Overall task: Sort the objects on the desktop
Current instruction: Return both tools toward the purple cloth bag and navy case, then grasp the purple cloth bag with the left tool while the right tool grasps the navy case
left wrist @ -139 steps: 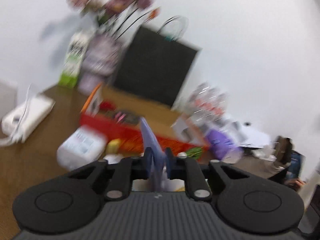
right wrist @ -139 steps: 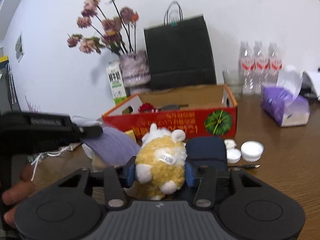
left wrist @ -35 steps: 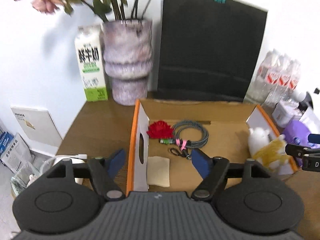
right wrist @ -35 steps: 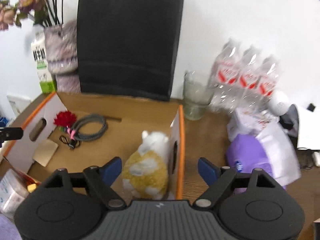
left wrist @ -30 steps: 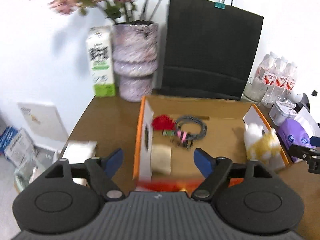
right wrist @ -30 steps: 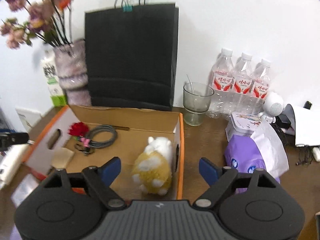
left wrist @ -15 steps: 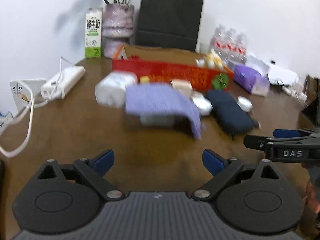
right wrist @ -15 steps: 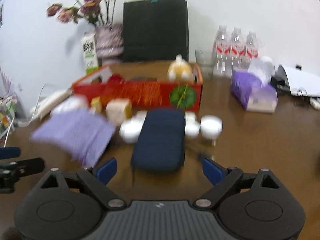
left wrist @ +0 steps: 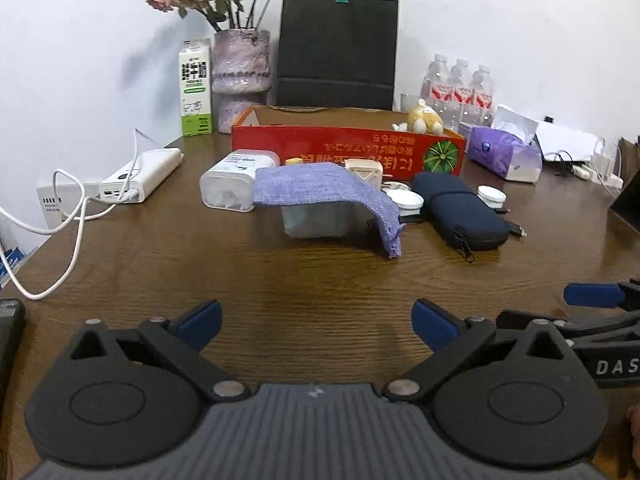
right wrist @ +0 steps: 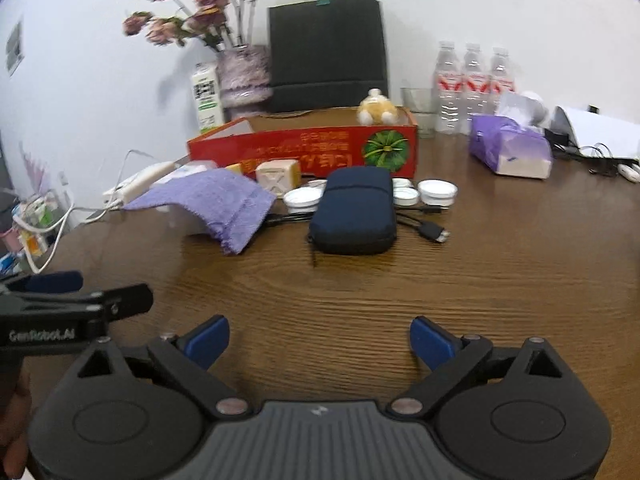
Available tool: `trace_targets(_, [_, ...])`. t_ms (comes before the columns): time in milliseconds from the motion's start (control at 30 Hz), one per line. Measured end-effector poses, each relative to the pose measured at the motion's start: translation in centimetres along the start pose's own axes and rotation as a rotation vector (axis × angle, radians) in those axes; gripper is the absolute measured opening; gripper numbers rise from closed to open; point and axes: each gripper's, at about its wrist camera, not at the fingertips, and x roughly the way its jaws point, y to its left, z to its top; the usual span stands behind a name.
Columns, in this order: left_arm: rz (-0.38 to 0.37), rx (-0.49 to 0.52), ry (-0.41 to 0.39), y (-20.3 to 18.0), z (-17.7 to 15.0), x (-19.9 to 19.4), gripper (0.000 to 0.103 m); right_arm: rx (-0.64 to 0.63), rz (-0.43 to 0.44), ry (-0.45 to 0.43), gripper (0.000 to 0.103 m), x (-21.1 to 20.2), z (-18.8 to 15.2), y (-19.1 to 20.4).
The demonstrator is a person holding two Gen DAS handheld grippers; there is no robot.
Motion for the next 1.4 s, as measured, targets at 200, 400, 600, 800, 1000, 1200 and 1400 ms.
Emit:
trace_targets(200, [-0.009,0.017,0.055,-0.1,0.1,0.8,0.103,-0.047,-0.033,-0.017,0.097,0.0,-0.2,0.7])
trace_targets(400, [-0.04,0.008,0.055,0.6,0.7,0.9,0.103,-0.011,-0.016,0.003,0.097,0.3,0.3,-0.1])
trace_targets(600, [-0.005,0.013,-0.039,2.4,4.0,2.3,0.103,0.102,-0.095,0.032,0.097,3.0,3.7,-2.6])
trace_targets(800, [-0.128,-0.059,0.014,3.4,7.5,6.5,0.103,0.07,-0.091,-0.002,0.096,7.0,7.4,-2.6])
trace_targets(1000, [-0.184,-0.044,-0.023,2.6,9.1,7.1,0.024,-0.038,-0.107,0.048,0.083,11.8,9.3,-1.1])
trace_targets(1200, [-0.258,0.088,-0.145,-0.9,7.8,0.8,0.011,-0.116,-0.158,0.013,0.063,11.4,9.0,-0.2])
trace_targets(1400, [-0.319,0.165,-0.091,-2.3,4.4,-4.1,0.011,-0.048,-0.099,-0.076,0.063,4.0,6.8,-0.3])
